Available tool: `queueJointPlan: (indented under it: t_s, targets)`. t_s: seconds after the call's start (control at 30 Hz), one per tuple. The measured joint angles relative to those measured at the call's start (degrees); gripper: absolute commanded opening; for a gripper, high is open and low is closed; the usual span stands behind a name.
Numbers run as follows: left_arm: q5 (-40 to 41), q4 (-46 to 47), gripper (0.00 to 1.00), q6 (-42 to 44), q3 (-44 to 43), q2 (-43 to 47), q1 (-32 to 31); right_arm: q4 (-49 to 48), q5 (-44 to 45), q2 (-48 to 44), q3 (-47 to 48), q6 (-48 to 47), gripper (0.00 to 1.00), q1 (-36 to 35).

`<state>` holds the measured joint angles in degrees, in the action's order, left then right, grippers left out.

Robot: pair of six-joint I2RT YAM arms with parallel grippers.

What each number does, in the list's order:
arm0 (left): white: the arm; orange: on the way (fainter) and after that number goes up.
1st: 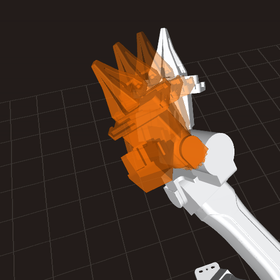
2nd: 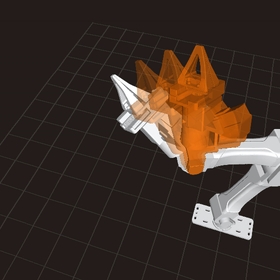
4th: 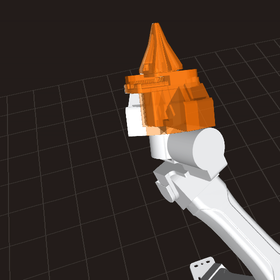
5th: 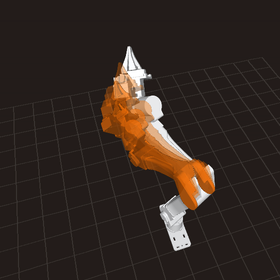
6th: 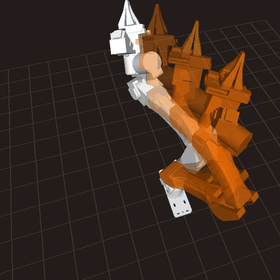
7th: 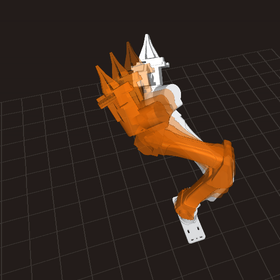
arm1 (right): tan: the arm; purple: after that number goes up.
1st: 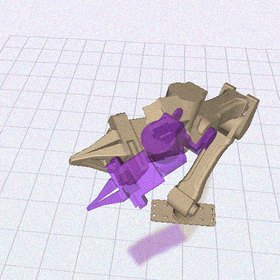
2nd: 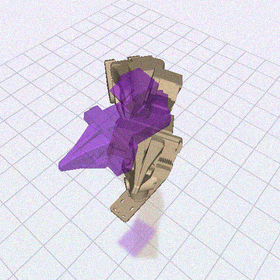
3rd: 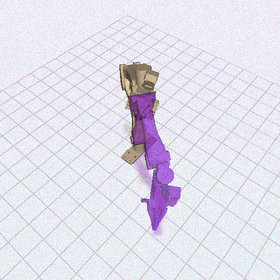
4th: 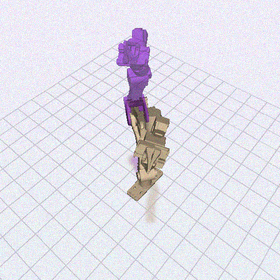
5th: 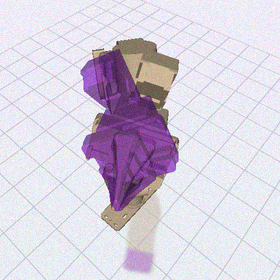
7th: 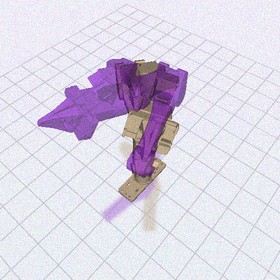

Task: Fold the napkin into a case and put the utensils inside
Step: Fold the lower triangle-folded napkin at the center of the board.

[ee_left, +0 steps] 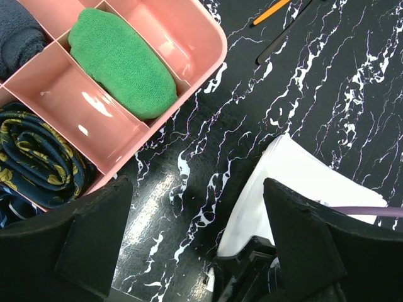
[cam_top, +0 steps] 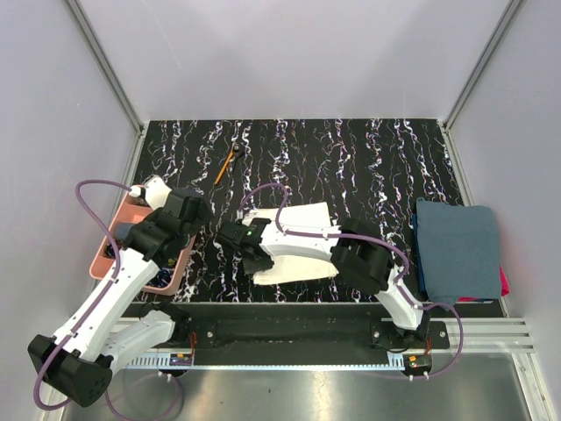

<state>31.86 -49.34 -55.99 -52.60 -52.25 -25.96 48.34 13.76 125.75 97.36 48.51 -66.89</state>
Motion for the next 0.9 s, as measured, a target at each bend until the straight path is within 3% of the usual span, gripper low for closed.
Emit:
queueJointPlan:
  t_s: [0.27,0.5,0.9]
  targets:
    - [-2.7,0.5,0.92,-0.5,1.0,-3.1,0.9,1.4,3.1,-0.4,-0.5,-0.5,0.0,-0.3]
    - [-8.2,4.6,0.91,0.5,2.4,-6.6,2.8,-4.0,2.6,-4.0,-6.1,-3.6,0.0,0.1]
    - [-34.3,22.8,0.89,8.3,7.1,-19.6,6.8,-20.6,-12.3,-20.5,-25.0,-6.2,0.0,8.6]
